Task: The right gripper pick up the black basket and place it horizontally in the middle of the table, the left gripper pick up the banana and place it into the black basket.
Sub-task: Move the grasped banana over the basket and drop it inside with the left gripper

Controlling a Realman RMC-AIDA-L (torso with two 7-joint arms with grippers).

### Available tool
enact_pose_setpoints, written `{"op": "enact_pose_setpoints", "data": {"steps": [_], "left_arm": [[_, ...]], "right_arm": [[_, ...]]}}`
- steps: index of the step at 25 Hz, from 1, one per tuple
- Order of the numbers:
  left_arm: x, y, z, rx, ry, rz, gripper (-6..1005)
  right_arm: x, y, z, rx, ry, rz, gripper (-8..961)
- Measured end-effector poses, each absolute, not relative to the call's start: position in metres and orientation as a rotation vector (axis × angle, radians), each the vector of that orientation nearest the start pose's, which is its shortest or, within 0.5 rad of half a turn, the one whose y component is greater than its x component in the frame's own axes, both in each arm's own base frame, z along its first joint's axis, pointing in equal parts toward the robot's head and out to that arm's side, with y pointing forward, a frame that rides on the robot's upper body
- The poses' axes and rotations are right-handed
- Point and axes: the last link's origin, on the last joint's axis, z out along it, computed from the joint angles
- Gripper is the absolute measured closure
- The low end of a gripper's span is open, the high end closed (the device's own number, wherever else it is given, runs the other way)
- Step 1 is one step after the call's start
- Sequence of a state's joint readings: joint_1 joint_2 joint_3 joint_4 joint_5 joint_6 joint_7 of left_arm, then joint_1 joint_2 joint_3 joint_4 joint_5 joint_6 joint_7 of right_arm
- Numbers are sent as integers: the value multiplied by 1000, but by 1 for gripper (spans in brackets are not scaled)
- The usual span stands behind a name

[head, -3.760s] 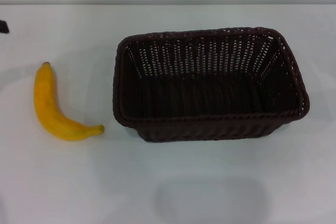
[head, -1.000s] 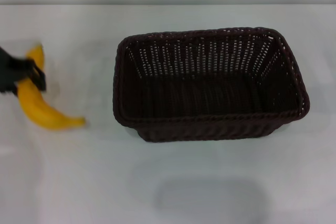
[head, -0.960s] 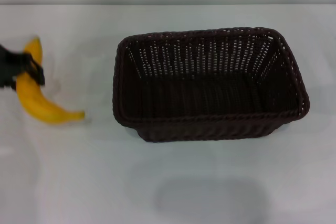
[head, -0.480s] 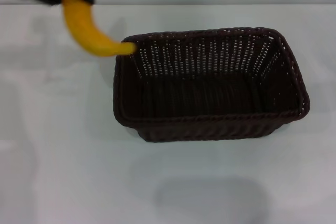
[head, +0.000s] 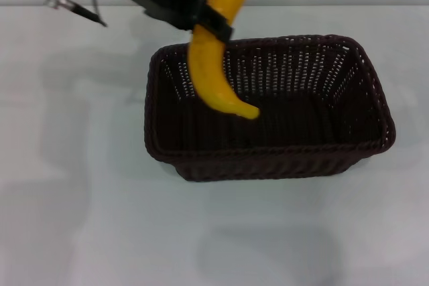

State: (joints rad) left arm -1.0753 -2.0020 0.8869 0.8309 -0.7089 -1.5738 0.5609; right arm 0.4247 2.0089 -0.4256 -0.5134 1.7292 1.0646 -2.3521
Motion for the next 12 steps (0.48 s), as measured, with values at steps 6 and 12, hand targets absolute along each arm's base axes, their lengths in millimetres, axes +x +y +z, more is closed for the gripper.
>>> {"op": "enact_pose_setpoints", "data": {"steps": [6,12], "left_arm": [[-88,429,7,-2757,-1194,-98,454],[-104,432,15,-2735,-1040,-336,299]], "right_arm": [[371,353,117,-1710,470,546,80],[374,345,126,-1691,450,540,80]]}}
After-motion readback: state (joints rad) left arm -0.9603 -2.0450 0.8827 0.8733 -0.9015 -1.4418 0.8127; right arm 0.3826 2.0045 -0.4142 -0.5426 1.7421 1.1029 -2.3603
